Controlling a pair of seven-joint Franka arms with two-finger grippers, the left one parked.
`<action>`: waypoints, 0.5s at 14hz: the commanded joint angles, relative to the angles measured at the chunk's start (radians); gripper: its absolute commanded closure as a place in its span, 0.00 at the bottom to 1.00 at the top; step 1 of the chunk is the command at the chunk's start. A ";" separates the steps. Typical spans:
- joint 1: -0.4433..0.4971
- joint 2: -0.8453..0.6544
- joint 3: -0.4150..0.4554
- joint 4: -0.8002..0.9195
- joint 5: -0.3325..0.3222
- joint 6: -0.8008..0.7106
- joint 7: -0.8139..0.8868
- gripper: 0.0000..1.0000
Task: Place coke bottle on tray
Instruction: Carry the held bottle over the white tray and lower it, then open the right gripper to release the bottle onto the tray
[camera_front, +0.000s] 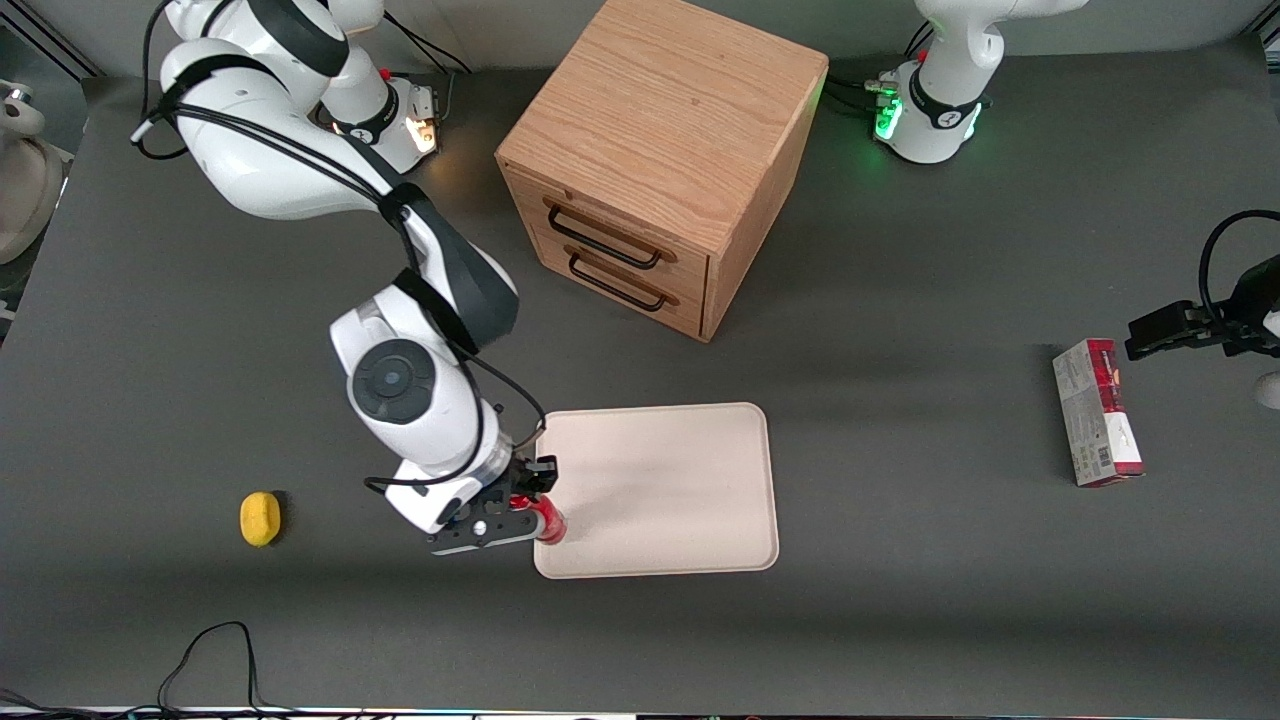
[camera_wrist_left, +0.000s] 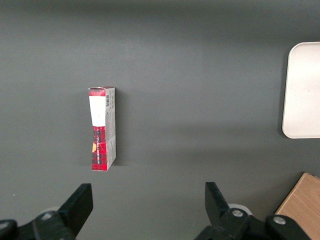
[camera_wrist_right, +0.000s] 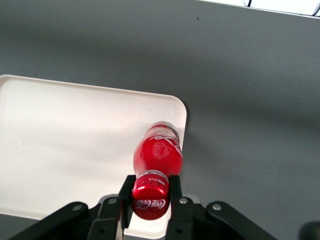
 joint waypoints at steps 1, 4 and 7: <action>0.012 0.026 0.013 0.043 -0.043 0.005 -0.013 0.87; 0.015 0.046 0.011 0.030 -0.044 0.019 -0.005 0.78; 0.015 0.049 0.011 0.018 -0.061 0.023 -0.005 0.62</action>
